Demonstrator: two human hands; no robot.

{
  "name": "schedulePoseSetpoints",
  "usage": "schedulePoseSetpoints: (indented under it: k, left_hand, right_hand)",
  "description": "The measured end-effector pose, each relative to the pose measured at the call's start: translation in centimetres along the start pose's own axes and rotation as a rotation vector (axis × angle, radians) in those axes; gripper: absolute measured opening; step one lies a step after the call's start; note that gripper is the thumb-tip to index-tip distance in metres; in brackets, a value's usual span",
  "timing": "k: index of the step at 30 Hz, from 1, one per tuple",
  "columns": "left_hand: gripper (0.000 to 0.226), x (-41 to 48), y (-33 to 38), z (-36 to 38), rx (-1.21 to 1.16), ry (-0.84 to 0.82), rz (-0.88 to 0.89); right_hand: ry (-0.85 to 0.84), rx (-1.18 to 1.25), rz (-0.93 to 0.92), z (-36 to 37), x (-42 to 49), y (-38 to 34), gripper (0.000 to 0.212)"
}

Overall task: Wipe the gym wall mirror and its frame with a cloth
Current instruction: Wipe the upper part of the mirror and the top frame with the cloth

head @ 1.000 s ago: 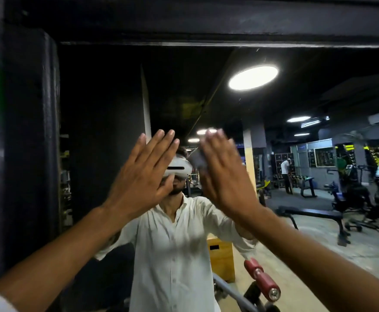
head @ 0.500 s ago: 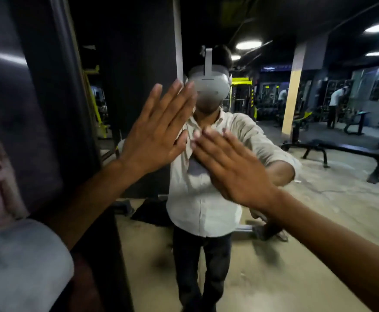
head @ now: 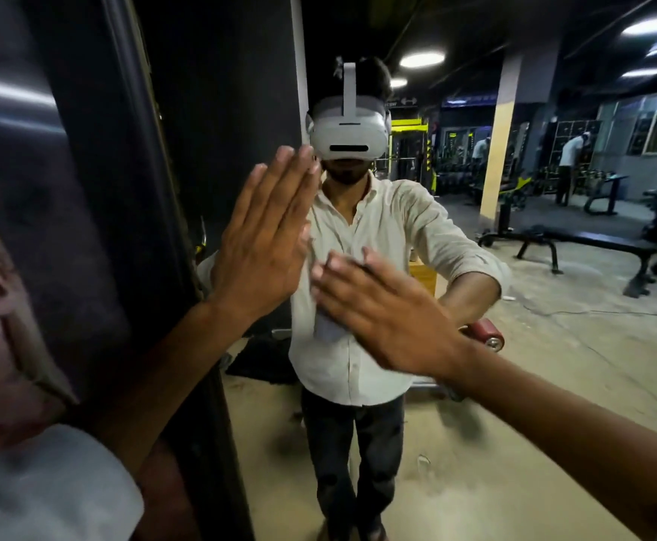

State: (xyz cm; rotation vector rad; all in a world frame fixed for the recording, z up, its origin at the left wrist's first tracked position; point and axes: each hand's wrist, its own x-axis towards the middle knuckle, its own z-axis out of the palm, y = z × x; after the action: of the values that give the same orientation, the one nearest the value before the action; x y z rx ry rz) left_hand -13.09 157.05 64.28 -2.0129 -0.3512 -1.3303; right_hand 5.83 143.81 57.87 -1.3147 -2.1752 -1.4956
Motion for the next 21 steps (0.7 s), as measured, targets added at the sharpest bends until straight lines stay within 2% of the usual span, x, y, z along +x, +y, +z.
schedulePoseSetpoints:
  k: [3,5,9,10,13,15,18,21]
  left_hand:
    - [0.063,0.7,-2.2,-0.3,0.051,0.025,-0.085]
    - [0.067,1.4,-3.4,-0.5,0.063,0.047,-0.125]
    - [0.065,3.1,-4.9,-1.0,0.058,0.088,-0.133]
    - [0.065,3.5,-5.2,-1.1,0.053,0.093,-0.128]
    - [0.069,4.3,-5.7,-1.5,0.044,0.092,-0.108]
    - [0.07,4.4,-5.4,-1.6,0.038,0.072,-0.088]
    - [0.069,3.0,-4.0,-1.1,0.039,0.035,-0.031]
    - [0.07,-0.4,-2.3,-0.3,0.019,0.009,-0.002]
  right_hand:
    - [0.203,-0.014,0.382,-3.5,3.4,4.3,0.064]
    - [0.243,-0.006,0.472,-4.2,5.8,4.9,0.065]
    - [0.116,-0.104,0.138,-4.5,8.7,5.4,0.061]
    - [0.113,-0.15,0.121,-5.3,9.3,6.8,0.061]
    - [0.271,-0.208,0.367,-7.8,11.9,11.6,0.061]
    - [0.356,-0.193,0.502,-8.5,12.8,12.3,0.059]
    - [0.372,-0.111,0.487,-6.4,11.4,8.9,0.057]
    - [0.212,0.002,0.344,-2.4,4.9,2.0,0.062]
